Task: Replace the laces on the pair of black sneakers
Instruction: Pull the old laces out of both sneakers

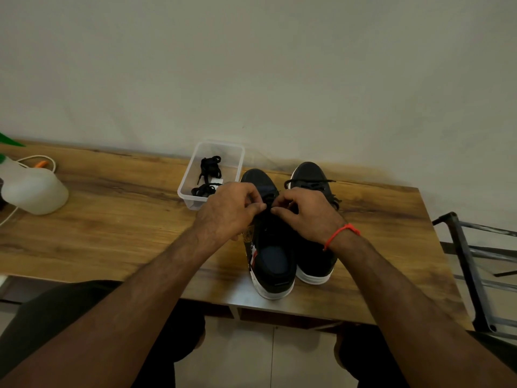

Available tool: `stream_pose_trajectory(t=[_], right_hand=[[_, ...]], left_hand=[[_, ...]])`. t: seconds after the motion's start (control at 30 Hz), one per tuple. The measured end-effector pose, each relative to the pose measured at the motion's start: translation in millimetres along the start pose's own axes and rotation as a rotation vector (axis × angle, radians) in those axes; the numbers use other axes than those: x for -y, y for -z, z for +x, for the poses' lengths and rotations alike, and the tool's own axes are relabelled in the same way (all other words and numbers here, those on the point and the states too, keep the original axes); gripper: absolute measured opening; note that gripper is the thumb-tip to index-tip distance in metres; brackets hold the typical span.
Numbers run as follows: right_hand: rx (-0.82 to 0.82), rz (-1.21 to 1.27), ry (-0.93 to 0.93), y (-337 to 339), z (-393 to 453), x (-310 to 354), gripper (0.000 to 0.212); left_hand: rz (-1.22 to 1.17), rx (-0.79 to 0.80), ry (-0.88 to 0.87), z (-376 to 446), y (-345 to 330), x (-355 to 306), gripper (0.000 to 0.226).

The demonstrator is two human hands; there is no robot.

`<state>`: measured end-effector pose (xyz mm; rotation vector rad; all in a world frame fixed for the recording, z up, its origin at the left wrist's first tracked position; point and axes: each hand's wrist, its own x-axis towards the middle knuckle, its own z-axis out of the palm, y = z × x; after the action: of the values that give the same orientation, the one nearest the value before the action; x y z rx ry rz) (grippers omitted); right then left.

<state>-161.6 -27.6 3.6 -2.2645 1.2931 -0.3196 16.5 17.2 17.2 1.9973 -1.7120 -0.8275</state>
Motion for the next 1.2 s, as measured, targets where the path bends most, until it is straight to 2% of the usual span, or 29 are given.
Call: stream_pose_trajectory(t=[0.13,0.23,0.33,0.43,0.53,0.6,0.7,0.83,0.93,1.07,1.2], right_hand=[[-0.053,0.086,-0.059,4.4,-1.2,0.2,0.003],[-0.009,0.110,-0.076,2.3,-3.1,2.5,0.009],[0.032,0.029,-0.023,-1.7,-3.3,3.4,0.019],[-0.016,0.090,-0.038,2.1,-3.0,3.8,0.014],[-0.054,0.250,-0.129,8.1,-2.3,3.8,0.014],[-0.058,0.368,-0.205,9.4,-2.3,3.4,0.022],[-0.061,0.614,-0.308,11.7,-2.6,7.4,0.024],[-0.190,1.105,-0.362,25.0,0.4,14.6,0.017],[-0.324,1.334,-0.360,44.9,2.2,11.0,0.028],[-0.505,1.426,-0.427,65.5,-1.1,-4.4,0.032],[-0.651,1.434,-0.463,73.9,-4.7,-16.7,0.025]], left_hand=[[-0.038,-0.033,0.094,0.6,4.5,2.4,0.014],[-0.102,0.035,0.085,-0.1,5.7,-0.8,0.014],[-0.144,0.119,0.058,-0.9,1.5,-4.2,0.015],[-0.157,0.124,0.075,-1.4,1.4,-5.1,0.018],[-0.427,0.218,0.198,-2.6,7.9,-7.9,0.024],[-0.605,0.289,0.287,-3.3,11.3,-10.0,0.025],[-0.836,0.337,0.318,-1.5,14.8,-11.1,0.030],[-1.101,0.224,0.315,1.6,28.2,-13.0,0.038],[-1.234,0.084,0.321,3.7,41.1,-8.7,0.038],[-1.462,-0.085,0.357,6.9,56.6,2.8,0.029],[-1.474,-0.271,0.390,11.2,63.9,16.7,0.013]])
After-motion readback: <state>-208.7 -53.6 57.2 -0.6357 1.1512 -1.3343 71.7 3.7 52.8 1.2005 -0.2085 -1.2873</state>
